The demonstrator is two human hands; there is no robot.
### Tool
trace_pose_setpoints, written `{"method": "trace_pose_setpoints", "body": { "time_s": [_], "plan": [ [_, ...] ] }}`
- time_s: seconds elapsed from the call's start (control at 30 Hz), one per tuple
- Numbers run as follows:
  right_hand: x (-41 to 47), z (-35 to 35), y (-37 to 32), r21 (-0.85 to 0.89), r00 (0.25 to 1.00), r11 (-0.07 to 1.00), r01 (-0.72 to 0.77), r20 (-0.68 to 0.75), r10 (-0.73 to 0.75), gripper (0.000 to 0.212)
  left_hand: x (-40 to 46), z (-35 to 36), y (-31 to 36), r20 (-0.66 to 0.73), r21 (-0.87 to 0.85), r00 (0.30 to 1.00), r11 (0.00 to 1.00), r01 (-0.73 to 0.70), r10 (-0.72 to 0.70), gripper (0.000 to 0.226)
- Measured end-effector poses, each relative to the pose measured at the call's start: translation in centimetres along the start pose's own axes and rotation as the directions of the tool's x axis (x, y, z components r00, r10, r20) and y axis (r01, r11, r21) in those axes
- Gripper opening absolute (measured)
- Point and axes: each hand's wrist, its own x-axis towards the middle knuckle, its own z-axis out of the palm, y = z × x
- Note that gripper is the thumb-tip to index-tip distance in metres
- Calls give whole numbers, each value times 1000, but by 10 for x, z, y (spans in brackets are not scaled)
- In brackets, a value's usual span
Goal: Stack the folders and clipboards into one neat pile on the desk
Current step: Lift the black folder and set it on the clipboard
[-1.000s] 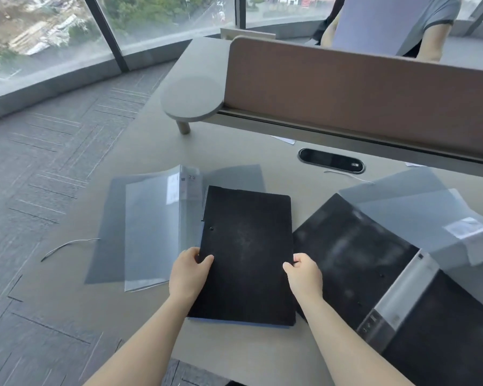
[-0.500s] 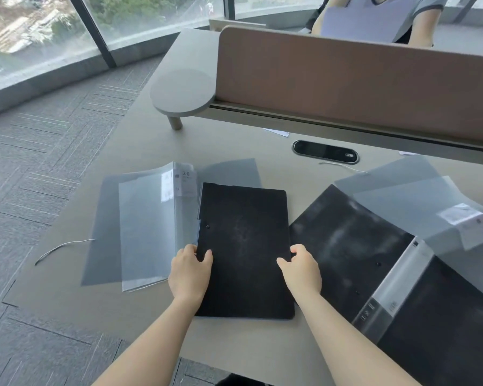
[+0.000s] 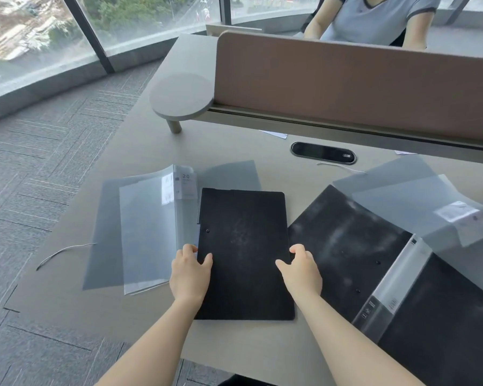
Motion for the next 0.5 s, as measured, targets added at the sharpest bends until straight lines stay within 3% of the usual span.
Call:
{"method": "trace_pose_setpoints", "body": {
  "time_s": [0.23, 0.5],
  "plan": [
    [-4, -14, 8, 109, 998, 994, 1, -65, 6, 30, -1, -2, 16, -70, 7, 981, 984, -181, 181, 37],
    [2, -55, 40, 148, 985, 989, 25, -170, 0, 23, -27, 19, 70, 6, -64, 903, 901, -428, 429, 24]
  ]
}}
